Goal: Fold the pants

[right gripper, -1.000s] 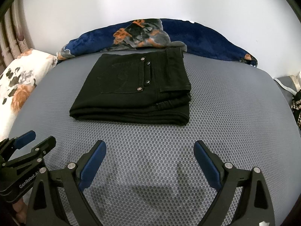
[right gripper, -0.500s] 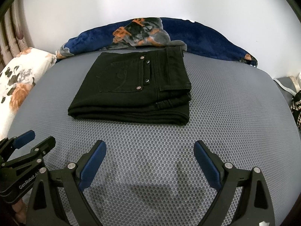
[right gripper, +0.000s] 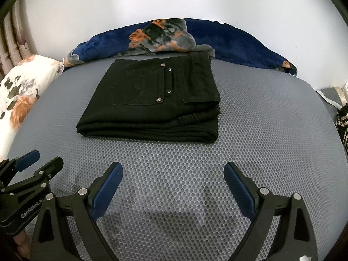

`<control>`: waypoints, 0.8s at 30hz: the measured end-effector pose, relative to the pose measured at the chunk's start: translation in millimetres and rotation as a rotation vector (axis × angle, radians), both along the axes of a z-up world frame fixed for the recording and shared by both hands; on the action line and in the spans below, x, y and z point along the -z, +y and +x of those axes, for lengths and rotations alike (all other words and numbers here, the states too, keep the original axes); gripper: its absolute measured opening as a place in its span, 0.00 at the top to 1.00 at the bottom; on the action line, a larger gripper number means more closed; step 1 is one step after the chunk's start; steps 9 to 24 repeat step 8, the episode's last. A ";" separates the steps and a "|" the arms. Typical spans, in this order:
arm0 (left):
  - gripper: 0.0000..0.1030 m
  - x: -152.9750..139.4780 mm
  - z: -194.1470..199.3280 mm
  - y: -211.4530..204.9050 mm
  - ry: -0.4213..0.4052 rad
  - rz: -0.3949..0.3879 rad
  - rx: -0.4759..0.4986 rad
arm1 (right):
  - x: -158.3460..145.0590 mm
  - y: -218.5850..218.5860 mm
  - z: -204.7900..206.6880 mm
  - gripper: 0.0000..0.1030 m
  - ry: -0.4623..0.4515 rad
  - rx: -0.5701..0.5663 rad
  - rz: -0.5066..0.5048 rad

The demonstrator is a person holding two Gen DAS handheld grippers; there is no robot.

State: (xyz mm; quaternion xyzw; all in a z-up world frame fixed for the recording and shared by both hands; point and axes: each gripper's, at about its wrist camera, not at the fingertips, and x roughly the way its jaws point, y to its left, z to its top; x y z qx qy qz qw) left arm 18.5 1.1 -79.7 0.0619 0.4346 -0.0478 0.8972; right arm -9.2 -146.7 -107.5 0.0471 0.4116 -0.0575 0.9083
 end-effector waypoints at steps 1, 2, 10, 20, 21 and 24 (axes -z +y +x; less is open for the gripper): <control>0.41 0.2 0.8 -0.3 0.000 0.001 0.000 | 0.3 -0.2 -0.2 0.10 0.001 0.000 0.001; 0.41 0.4 1.1 -0.6 0.001 0.001 0.001 | 0.1 -0.1 0.2 0.10 0.001 -0.001 0.001; 0.41 0.6 2.3 -1.5 0.001 0.001 0.000 | 0.2 0.0 0.1 0.10 0.001 0.000 0.000; 0.41 0.6 2.3 -1.5 0.001 0.001 0.000 | 0.2 0.0 0.1 0.10 0.001 0.000 0.000; 0.41 0.6 2.3 -1.5 0.001 0.001 0.000 | 0.2 0.0 0.1 0.10 0.001 0.000 0.000; 0.41 0.6 2.3 -1.5 0.001 0.001 0.000 | 0.2 0.0 0.1 0.10 0.001 0.000 0.000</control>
